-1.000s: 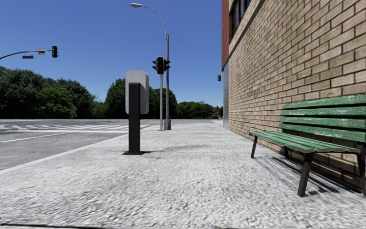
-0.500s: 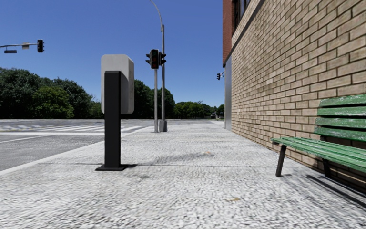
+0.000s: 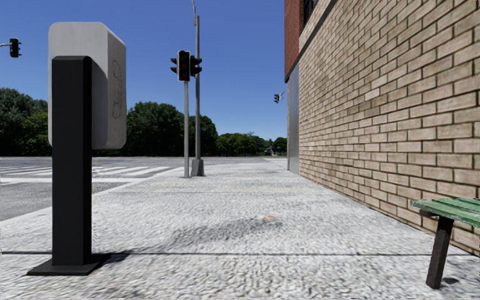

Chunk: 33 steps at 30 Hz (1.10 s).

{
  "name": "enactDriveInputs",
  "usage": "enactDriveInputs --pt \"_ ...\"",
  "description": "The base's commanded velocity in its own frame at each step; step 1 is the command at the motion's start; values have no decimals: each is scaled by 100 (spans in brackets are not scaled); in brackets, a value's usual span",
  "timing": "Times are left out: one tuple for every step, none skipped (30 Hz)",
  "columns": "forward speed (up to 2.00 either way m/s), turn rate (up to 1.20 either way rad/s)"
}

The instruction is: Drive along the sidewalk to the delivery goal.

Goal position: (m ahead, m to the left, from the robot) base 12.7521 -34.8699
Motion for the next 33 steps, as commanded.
enactDriveInputs --pt "200 0" --pt "200 0" --pt "200 0" --pt "200 0" --pt "200 0" --pt "200 0" --pt "200 0" --pt "200 0" --pt "200 0" --pt "200 0" --pt "200 0" --pt "200 0" --pt "200 0" --pt "200 -6" --pt "200 -26" --pt "200 -33" --pt "200 -33" --pt "200 -35" --pt "200 -35" --pt "200 -28" --pt "200 -28" --pt "200 -16" --pt "200 -10" --pt "200 -10" --pt "200 -8" --pt "200 -5" --pt "200 -5" --pt "200 0" --pt "200 0" --pt "200 0" --pt "200 0" --pt "200 0" --pt "200 0"
